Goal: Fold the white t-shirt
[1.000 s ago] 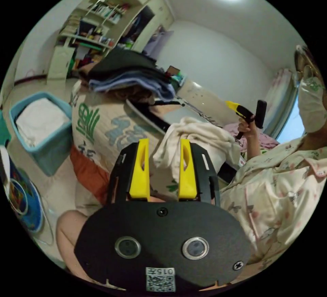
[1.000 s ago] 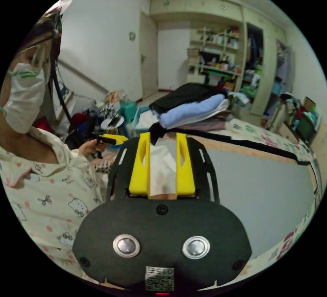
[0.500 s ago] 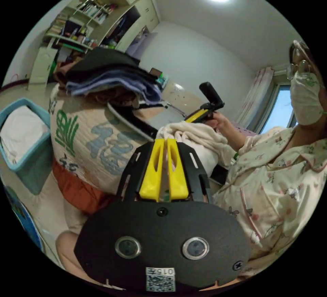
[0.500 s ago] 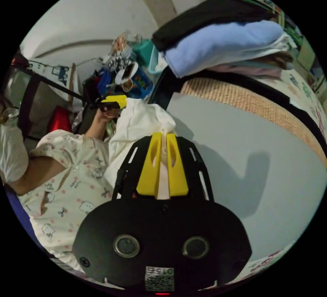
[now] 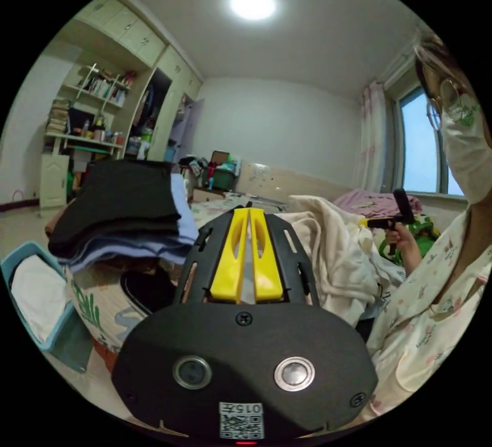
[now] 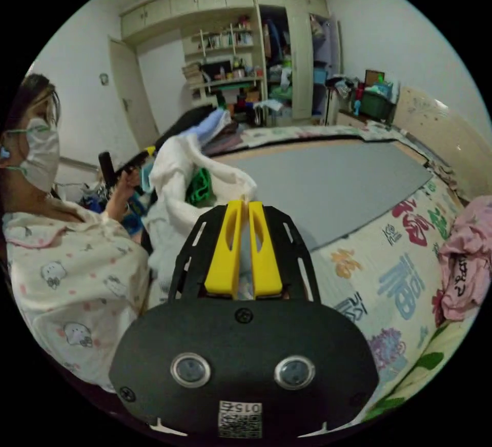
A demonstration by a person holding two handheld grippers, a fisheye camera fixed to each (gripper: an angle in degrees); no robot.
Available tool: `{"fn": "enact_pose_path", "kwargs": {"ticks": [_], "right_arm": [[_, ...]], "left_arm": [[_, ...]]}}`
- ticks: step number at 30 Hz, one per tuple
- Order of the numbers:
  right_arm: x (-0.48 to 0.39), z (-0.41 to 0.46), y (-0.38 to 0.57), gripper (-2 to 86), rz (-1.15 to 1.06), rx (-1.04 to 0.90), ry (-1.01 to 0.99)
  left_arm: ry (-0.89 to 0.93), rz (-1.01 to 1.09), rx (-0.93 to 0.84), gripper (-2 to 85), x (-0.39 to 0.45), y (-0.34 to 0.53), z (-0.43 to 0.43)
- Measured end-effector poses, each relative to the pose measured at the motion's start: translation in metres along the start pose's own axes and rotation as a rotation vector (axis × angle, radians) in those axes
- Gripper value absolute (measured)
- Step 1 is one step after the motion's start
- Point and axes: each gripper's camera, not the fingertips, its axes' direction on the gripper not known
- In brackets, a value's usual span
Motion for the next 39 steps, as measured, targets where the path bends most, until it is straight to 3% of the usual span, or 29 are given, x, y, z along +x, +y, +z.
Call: {"fn": "enact_pose_path", "kwargs": {"ticks": [2, 6, 10, 12, 16, 20, 27, 30, 35, 39], "right_arm": [[0.005, 0.010, 0.006, 4.1, -0.038, -0.063, 0.006], [0.013, 0.000, 0.007, 6.3, 0.075, -0.006, 0.100], [-0.006, -0.020, -0.011, 8.4, 0.064, 0.185, -0.012], [-0.011, -0.003, -0.043, 9.7, 0.062, 0.176, -0.049], [-0.026, 0.103, -0.145, 11.1, 0.010, -0.055, -0.166], [-0.041, 0.234, -0.193, 12.9, 0.003, -0.336, -0.214], [-0.096, 0.306, -0.184, 11.4, -0.048, -0.487, -0.126], [-0.124, 0.306, -0.168, 8.3, -0.073, -0.470, -0.113], [-0.157, 0.261, -0.130, 5.3, -0.067, -0.362, -0.094], [-0.167, 0.140, -0.088, 5.1, -0.013, -0.099, -0.094]], "left_arm": [[0.014, -0.029, -0.088, 4.7, -0.013, 0.012, 0.012], [-0.012, -0.026, -0.247, 7.0, -0.032, 0.031, 0.043], [0.045, -0.020, -0.288, 7.6, -0.051, 0.040, 0.075], [0.097, -0.001, -0.319, 7.9, -0.061, 0.039, 0.110], [0.167, -0.032, -0.439, 9.7, -0.077, 0.048, 0.192], [0.207, -0.055, -0.714, 12.5, -0.086, 0.072, 0.299], [0.193, 0.093, -0.932, 11.7, -0.075, 0.109, 0.397], [0.171, 0.145, -0.926, 7.8, -0.073, 0.123, 0.410], [0.291, 0.193, -0.948, 1.7, -0.075, 0.141, 0.399], [0.277, 0.167, -0.672, 0.4, -0.098, 0.113, 0.316]]}}
